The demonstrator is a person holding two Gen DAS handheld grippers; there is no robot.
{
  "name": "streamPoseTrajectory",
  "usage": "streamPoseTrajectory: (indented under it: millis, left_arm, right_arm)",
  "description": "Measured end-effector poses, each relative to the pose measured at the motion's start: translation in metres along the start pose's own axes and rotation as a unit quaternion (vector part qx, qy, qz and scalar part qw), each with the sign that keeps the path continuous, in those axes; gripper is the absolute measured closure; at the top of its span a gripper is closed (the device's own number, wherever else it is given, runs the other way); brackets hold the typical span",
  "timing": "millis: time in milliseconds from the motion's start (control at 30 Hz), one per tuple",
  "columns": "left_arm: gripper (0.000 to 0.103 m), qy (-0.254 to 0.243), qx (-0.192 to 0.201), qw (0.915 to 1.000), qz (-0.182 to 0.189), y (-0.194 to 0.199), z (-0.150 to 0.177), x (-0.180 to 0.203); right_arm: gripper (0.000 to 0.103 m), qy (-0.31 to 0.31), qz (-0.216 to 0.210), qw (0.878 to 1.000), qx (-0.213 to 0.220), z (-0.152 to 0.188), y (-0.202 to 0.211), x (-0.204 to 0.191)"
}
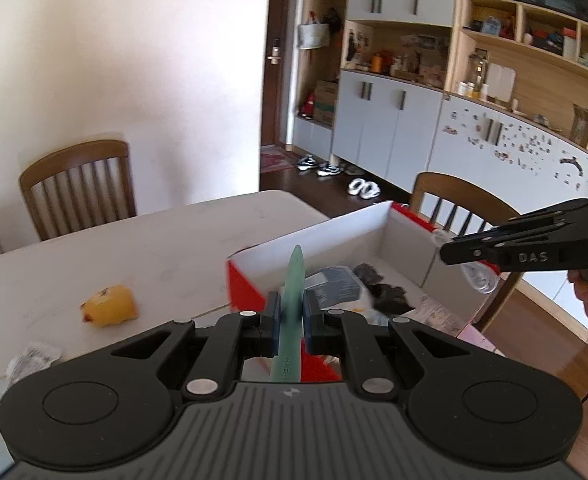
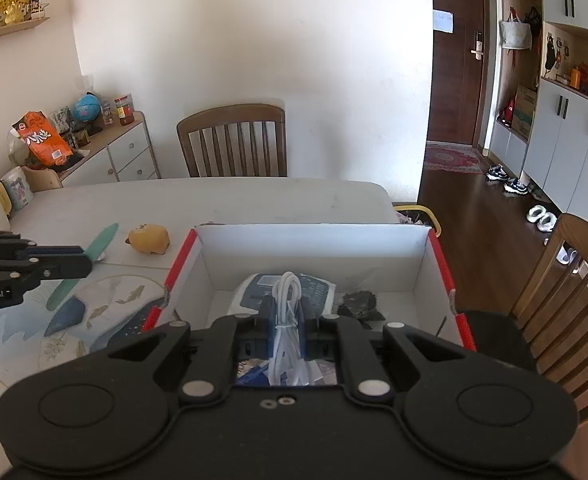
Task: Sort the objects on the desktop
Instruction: 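Lift the green stick and white cable and carry both over the shoebox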
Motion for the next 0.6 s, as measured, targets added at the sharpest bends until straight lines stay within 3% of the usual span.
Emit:
streamPoseTrajectory:
  millis: [333, 600]
  left_arm:
    - [0.093, -0.028, -0.033, 0.9987, 0.026, -0.047, 0.003, 0.038]
    - [0.093, -0.054, -0.062, 0.9964, 0.021, -0.081, 0.015, 0.054]
  right_arm:
    - [0.093, -0.003, 0.004, 1.000, -0.017, 0.011, -0.014, 0.022]
    - [0.093, 0.001, -0.003, 0.999, -0.040, 0.018, -0.034, 0.030]
Point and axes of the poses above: each gripper's, at about its wrist camera, not at the fingertips, and y roughly against the way its jaws point, x to its right, z to its underside, the point moved 6 cm from there along -y, roughly the way its jaws point, and after that the axes turned 15 degrees about y, right-handed, at the moved point
